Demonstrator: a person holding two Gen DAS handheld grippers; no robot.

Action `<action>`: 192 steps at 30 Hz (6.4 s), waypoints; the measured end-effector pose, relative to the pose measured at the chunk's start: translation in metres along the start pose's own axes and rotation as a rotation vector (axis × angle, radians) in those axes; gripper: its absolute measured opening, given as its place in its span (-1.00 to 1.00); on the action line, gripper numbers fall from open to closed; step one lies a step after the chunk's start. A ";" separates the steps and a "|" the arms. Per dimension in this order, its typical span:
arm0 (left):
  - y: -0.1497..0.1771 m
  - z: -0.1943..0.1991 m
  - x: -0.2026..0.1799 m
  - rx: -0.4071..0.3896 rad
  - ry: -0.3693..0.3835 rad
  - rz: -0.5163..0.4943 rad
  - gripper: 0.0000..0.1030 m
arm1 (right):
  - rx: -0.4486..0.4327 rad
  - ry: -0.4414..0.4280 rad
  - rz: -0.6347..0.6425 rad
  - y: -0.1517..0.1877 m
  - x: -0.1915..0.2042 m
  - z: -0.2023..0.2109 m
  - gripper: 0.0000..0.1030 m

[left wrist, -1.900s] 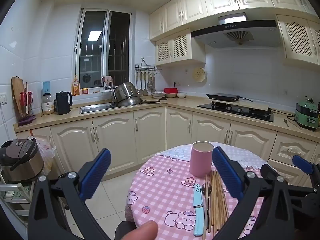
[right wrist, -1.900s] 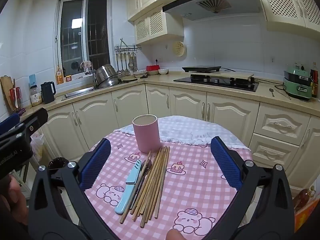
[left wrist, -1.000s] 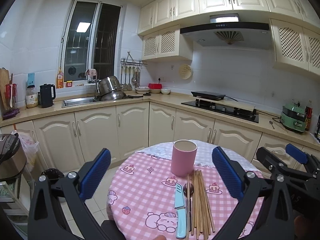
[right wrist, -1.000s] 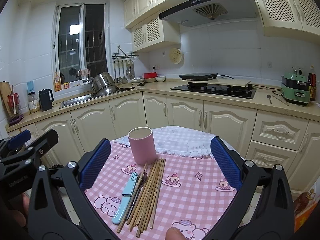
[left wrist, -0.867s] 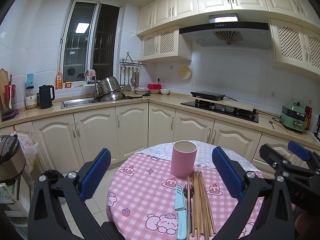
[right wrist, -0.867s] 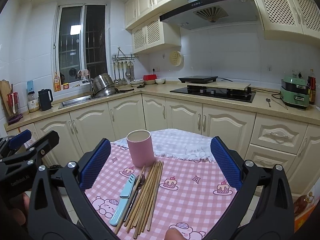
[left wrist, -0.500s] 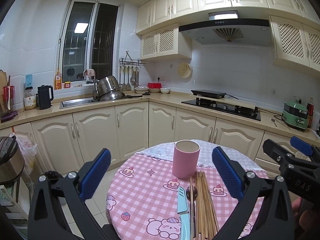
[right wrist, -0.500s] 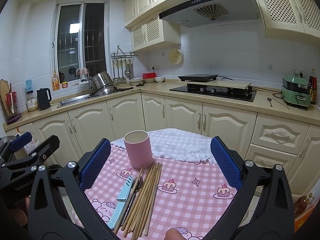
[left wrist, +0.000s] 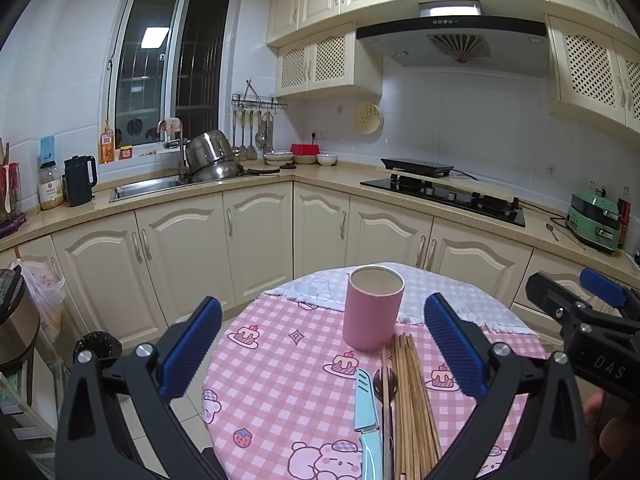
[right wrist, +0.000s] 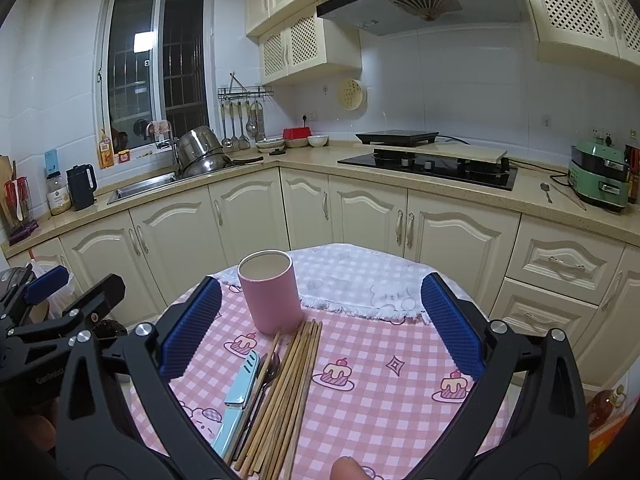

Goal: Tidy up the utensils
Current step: 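Move both tools toward the utensils lying beside the pink cup, then grasp the light-blue knife with the left tool while the right tool grasps a wooden chopstick, then lift knife and chopstick, lower both into the pink cup and open both tools, then withdraw both tools from the cup back over the remaining utensils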

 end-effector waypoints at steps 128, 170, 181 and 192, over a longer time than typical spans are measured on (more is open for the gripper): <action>0.011 -0.117 -0.010 0.172 0.333 -0.015 -0.57 | 0.064 -0.396 -0.078 0.008 -0.010 -0.128 -0.88; -0.073 -0.166 -0.017 0.053 0.233 0.015 0.89 | 0.034 -0.250 -0.130 -0.063 -0.041 -0.196 0.88; -0.057 -0.142 -0.010 0.087 0.182 0.009 0.89 | 0.119 -0.219 -0.137 -0.042 -0.047 -0.173 0.88; -0.036 -0.121 -0.002 0.125 0.161 0.009 0.89 | 0.221 -0.196 -0.144 -0.013 -0.051 -0.150 0.88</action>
Point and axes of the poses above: each gripper's, at about its wrist camera, not at the fingertips, and z roughly against the way its jaws point, x to its left, y to its underside, the point moved 4 cm from there along -z, roughly the way its jaws point, and after that the axes turned 10 degrees about z, right-handed, at the moved point
